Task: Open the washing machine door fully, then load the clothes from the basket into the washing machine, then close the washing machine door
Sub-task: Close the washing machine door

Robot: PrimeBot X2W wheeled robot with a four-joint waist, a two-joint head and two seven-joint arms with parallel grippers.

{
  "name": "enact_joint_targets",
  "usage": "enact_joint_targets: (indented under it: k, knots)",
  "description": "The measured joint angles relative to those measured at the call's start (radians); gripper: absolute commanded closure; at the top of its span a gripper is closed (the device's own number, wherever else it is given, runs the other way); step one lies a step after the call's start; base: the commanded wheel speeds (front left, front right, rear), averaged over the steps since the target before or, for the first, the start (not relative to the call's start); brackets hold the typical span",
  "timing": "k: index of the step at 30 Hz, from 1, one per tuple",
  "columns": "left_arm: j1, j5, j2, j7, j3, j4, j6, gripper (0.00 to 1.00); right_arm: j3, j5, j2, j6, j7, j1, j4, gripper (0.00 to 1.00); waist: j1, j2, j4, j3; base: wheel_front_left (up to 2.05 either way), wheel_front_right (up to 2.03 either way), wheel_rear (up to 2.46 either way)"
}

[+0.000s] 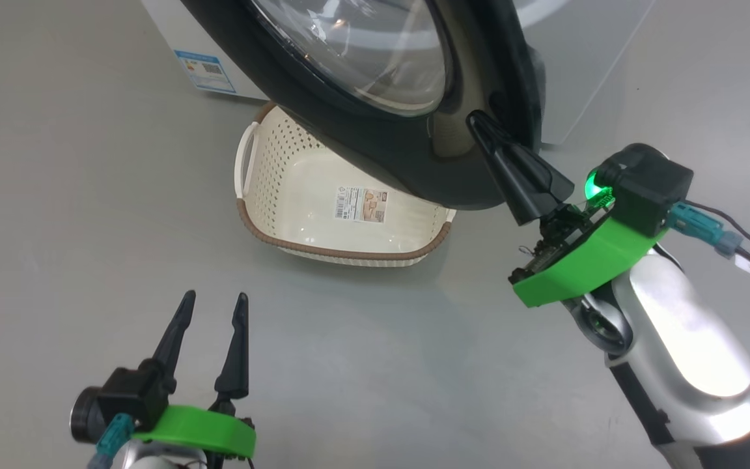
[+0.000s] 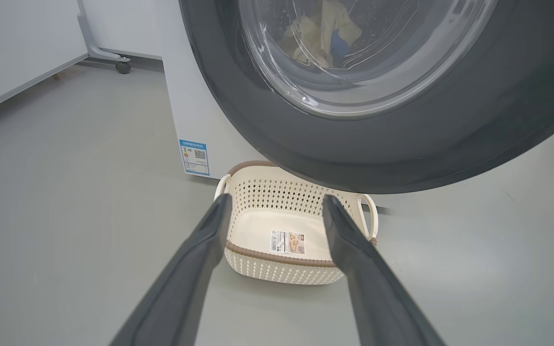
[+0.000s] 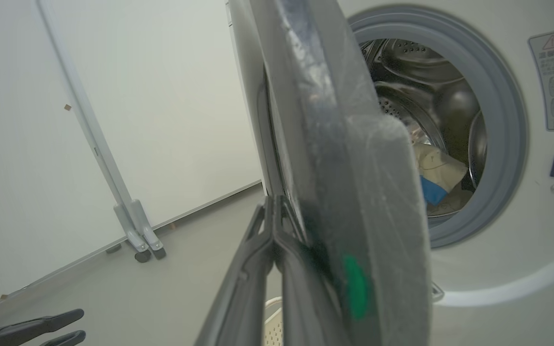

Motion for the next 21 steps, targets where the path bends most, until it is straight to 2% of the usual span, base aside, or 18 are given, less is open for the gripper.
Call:
enact_joint_targets:
  k: [21]
  knots:
    - [-0.019,-0.024,-0.001,0.000,-0.007,-0.030,0.011,0.00,-0.081,-0.018,-0.093,0.000,0.000,-0.147,0.027,1.00,0.0000,0.0000,0.041,0.088,0.00,0.00,0.00]
